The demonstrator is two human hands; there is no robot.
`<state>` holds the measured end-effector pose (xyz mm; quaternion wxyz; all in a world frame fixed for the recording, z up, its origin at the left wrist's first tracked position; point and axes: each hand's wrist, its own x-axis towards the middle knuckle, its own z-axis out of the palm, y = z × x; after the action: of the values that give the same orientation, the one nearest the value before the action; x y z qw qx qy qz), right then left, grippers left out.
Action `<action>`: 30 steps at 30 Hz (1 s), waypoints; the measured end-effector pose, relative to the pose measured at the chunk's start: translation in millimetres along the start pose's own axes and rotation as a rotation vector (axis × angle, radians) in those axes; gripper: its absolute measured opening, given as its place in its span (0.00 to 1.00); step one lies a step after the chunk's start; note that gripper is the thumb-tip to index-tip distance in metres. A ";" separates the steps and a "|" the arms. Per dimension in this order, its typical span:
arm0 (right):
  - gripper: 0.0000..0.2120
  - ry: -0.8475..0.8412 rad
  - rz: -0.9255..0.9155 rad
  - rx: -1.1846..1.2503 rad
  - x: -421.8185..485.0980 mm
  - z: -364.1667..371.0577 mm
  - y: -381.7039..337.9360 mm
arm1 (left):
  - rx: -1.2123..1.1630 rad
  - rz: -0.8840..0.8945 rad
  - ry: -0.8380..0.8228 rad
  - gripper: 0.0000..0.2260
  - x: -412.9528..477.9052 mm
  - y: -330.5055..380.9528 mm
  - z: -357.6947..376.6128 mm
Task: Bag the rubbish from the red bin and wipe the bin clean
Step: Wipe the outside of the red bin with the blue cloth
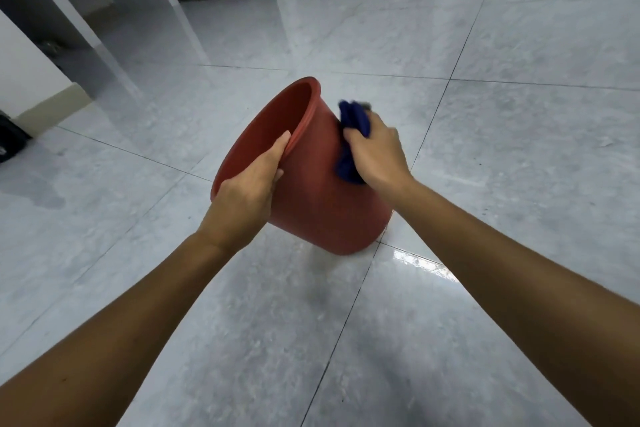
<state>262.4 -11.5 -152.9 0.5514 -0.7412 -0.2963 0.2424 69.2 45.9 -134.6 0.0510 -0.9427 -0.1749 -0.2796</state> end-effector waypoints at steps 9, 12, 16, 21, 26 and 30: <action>0.17 -0.034 0.023 -0.208 11.7 -1.7 29.2 | -0.187 -0.344 -0.018 0.20 3.7 -16.7 -7.8; 0.18 -0.056 0.267 -0.210 8.5 -16.3 64.8 | -0.150 -0.347 -0.037 0.20 6.0 -17.5 -8.8; 0.21 -0.007 0.264 -0.256 3.9 -11.9 46.4 | -0.166 -0.331 -0.052 0.20 16.3 -8.1 -6.6; 0.20 -0.015 -0.122 -0.178 -3.6 15.1 -26.8 | -0.072 -0.307 0.054 0.18 39.2 14.2 -2.2; 0.21 -0.011 -0.003 -0.262 -0.7 10.7 0.9 | -0.053 -0.346 0.035 0.23 29.0 -2.5 -10.0; 0.22 -0.035 0.194 -0.224 -4.0 -5.4 37.2 | 0.067 -0.394 -0.045 0.22 -22.2 -16.8 -16.7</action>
<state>269.7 -26.1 -187.1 0.4340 -0.8189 -0.2579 0.2730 37.3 51.6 -132.8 0.0229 -0.8940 -0.3662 -0.2572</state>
